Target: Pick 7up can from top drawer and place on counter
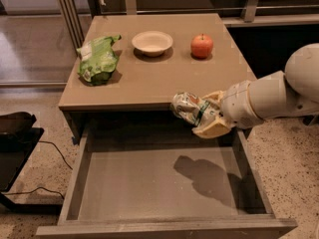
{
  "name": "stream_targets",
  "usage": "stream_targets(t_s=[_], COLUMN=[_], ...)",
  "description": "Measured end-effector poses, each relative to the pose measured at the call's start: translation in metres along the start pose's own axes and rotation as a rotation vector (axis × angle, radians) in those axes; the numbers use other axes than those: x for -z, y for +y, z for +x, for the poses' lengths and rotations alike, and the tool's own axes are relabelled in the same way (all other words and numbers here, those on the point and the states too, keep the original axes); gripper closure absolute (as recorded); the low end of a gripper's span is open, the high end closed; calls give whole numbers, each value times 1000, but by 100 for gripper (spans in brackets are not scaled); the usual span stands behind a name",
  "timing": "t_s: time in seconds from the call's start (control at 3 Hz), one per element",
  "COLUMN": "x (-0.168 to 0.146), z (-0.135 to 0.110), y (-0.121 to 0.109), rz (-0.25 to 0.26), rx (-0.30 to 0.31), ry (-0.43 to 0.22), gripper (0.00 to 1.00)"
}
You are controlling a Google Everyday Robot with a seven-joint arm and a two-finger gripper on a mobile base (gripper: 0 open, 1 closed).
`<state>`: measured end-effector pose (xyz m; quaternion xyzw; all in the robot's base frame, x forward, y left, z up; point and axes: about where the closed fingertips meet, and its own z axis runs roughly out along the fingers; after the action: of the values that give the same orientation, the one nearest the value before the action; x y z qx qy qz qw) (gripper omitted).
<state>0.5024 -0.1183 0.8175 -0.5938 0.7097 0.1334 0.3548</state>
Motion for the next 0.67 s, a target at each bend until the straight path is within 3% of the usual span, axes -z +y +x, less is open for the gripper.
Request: stream_targets(t_s=[0.33, 0.67], x=[21, 38], z=[-21, -46], y=[-39, -59], rz=[-4, 37], rx=[27, 62], ry=[5, -21], gripper=[100, 100])
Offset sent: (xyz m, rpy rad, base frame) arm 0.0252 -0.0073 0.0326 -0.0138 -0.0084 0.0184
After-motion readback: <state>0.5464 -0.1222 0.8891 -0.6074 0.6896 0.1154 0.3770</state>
